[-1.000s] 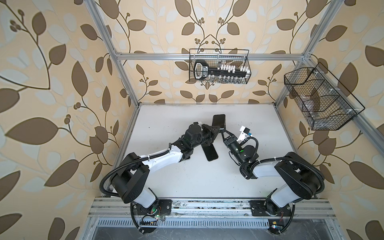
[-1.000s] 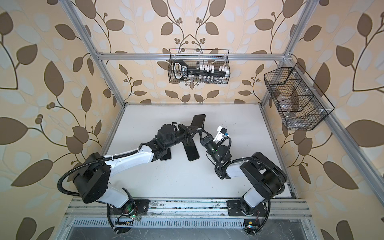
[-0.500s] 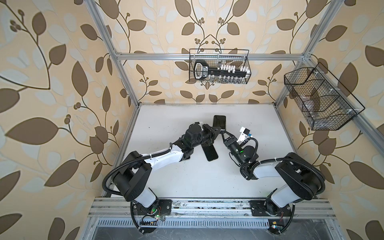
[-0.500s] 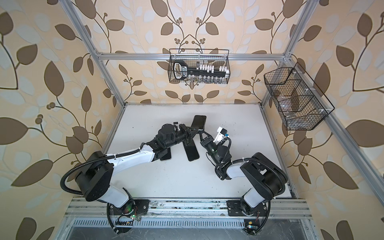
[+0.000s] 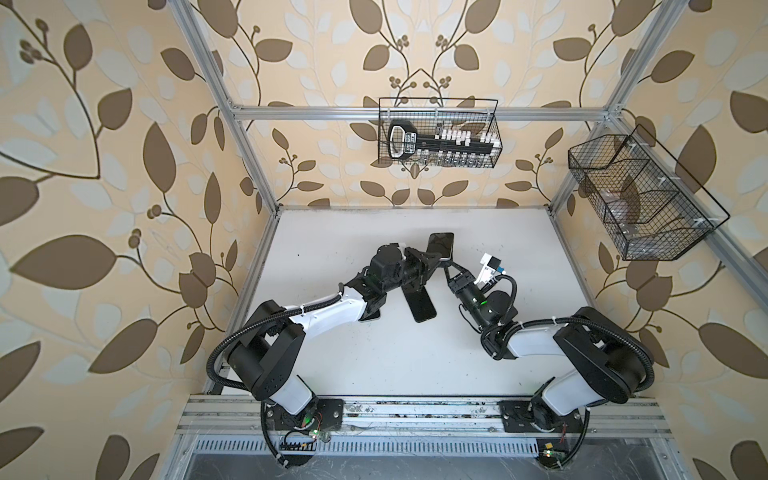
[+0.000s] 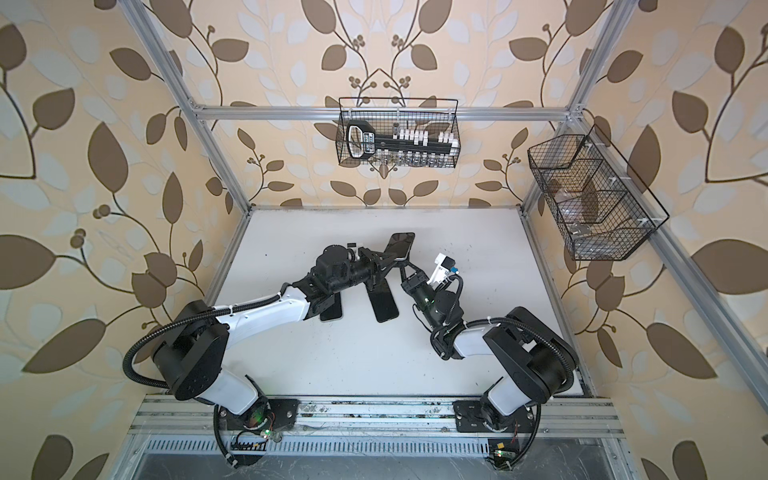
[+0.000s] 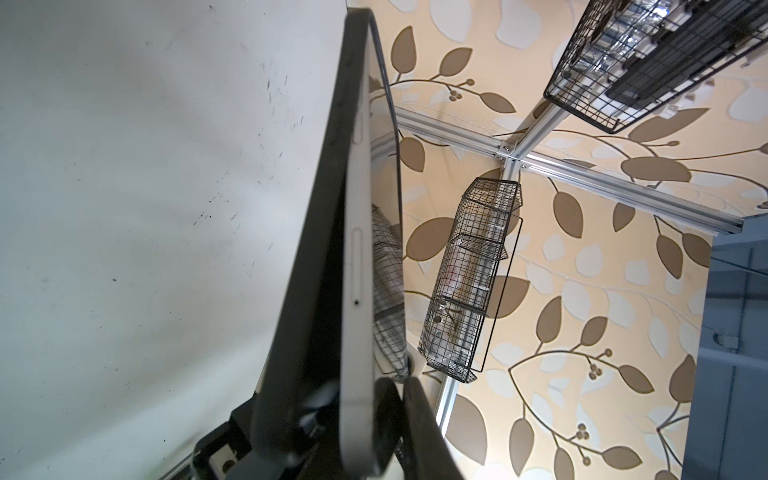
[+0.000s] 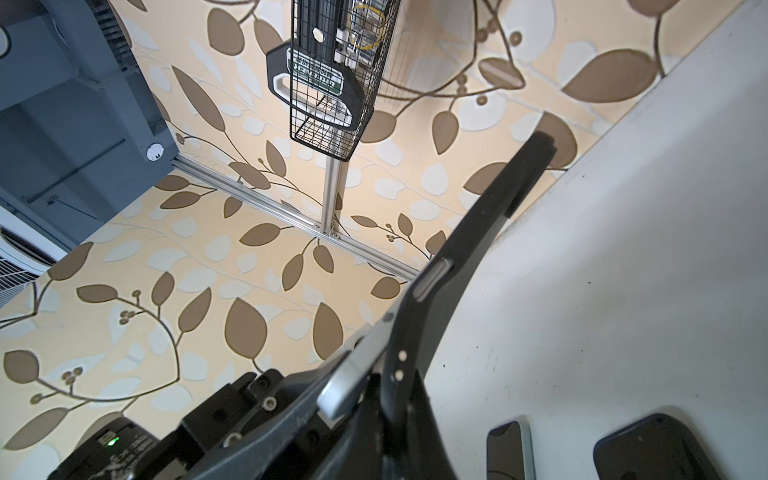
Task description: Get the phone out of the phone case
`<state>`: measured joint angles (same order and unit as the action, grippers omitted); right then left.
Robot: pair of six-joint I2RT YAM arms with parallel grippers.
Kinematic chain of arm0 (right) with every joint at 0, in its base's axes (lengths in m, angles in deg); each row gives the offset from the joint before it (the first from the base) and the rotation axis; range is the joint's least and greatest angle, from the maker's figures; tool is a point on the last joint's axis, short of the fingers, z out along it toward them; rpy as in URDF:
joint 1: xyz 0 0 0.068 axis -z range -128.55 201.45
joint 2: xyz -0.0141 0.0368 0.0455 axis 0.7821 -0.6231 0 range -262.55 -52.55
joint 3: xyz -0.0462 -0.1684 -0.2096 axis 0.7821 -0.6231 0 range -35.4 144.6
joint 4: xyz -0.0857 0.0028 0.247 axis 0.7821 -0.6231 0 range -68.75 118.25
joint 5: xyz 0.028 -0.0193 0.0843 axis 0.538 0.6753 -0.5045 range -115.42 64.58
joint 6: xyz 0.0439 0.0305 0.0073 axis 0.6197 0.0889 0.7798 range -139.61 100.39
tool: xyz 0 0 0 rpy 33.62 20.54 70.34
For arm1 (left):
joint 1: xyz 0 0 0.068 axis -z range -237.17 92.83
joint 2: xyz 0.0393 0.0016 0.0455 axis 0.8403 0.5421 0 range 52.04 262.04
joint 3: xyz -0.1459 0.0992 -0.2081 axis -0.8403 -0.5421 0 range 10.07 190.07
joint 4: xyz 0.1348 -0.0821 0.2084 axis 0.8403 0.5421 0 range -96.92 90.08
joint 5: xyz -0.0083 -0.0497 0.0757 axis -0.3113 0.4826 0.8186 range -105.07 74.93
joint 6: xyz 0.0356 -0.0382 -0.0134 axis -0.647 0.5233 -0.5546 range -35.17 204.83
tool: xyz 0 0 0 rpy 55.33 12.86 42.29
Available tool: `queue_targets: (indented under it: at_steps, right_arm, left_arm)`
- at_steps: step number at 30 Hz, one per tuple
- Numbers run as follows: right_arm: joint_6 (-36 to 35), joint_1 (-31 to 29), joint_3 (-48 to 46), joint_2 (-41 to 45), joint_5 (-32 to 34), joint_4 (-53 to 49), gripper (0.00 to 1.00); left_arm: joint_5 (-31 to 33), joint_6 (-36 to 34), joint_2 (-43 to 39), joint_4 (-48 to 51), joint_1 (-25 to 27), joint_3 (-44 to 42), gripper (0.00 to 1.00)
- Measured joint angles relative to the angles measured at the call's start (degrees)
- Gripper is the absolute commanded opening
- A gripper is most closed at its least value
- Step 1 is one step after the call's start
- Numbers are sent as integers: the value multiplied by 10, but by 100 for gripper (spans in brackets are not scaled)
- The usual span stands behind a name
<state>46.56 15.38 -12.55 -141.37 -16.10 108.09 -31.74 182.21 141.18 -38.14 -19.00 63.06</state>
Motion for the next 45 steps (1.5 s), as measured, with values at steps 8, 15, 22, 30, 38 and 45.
queue_targets:
  at_steps: [8, 15, 22, 30, 38, 45]
  right_arm:
    - [-5, 0, 0, 3, 0, -4, 0]
    - [-7, 2, 0, 4, 2, -9, 0]
    - [-9, 3, -2, 12, 4, -16, 0]
    - [-12, 2, -5, 17, 3, -21, 0]
    - [-25, -2, -9, 32, -6, -23, 0]
    - [-41, -10, -9, 40, -14, -3, 0]
  left_arm:
    - [-15, -2, 7, 3, -7, 6, 19]
    - [-26, -1, 16, 1, -11, 16, 12]
    - [-40, -5, 22, 0, -12, 25, 1]
    - [-42, -12, 18, 8, -11, 25, 0]
    - [-40, -14, -10, 38, -10, 25, 0]
    - [-25, -13, -56, 61, -7, 24, 0]
